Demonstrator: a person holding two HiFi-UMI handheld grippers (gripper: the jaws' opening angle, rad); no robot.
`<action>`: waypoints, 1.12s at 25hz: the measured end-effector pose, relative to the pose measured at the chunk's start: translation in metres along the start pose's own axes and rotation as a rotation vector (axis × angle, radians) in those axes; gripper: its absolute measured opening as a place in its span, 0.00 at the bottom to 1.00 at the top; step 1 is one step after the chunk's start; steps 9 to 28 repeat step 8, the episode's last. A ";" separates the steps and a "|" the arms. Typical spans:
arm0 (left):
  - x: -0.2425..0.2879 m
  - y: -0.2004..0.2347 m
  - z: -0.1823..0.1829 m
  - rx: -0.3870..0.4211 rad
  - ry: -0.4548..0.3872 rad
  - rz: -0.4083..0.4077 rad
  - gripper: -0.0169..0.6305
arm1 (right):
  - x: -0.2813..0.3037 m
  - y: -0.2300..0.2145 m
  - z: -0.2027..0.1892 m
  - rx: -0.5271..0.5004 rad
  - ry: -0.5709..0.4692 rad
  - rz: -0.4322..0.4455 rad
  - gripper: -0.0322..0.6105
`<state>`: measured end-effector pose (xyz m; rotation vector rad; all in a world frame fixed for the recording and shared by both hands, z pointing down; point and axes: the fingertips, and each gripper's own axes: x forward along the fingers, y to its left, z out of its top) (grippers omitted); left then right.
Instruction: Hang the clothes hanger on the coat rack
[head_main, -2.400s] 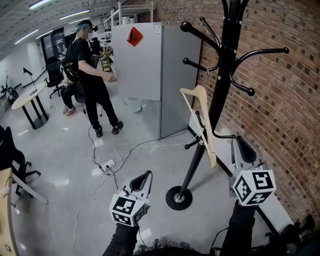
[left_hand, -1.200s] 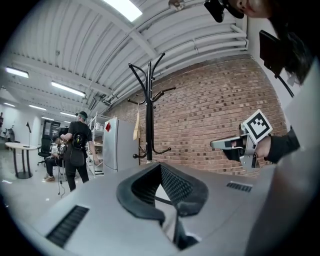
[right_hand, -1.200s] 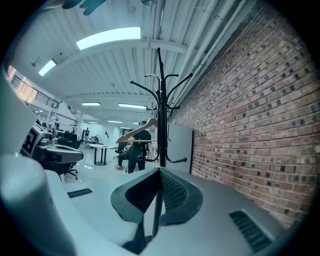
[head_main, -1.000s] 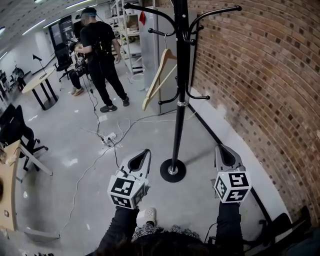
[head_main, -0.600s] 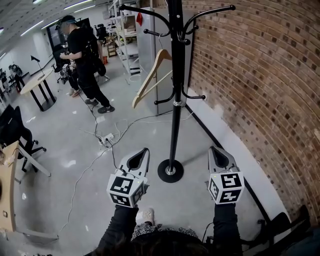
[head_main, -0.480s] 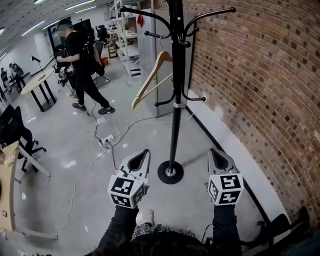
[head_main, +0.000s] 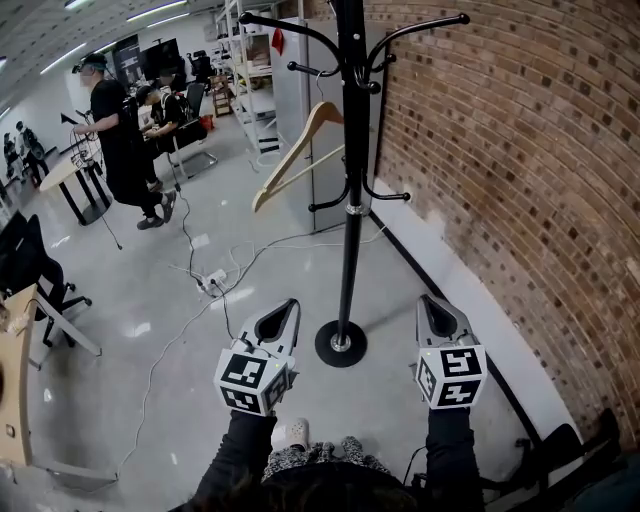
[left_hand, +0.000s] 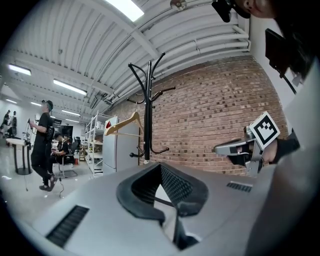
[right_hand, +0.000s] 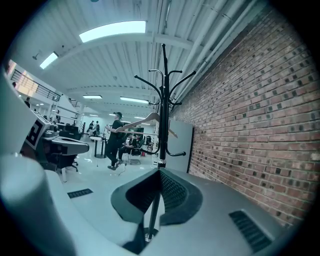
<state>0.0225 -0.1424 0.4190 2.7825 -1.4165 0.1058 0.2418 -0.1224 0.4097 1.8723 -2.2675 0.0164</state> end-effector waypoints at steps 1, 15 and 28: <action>-0.001 0.001 0.000 0.000 0.000 0.000 0.04 | 0.000 0.001 0.001 -0.001 0.000 0.000 0.06; -0.007 0.003 -0.001 0.005 0.004 -0.009 0.04 | -0.004 0.004 0.002 -0.004 -0.002 -0.009 0.06; -0.007 0.003 -0.001 0.005 0.004 -0.009 0.04 | -0.004 0.004 0.002 -0.004 -0.002 -0.009 0.06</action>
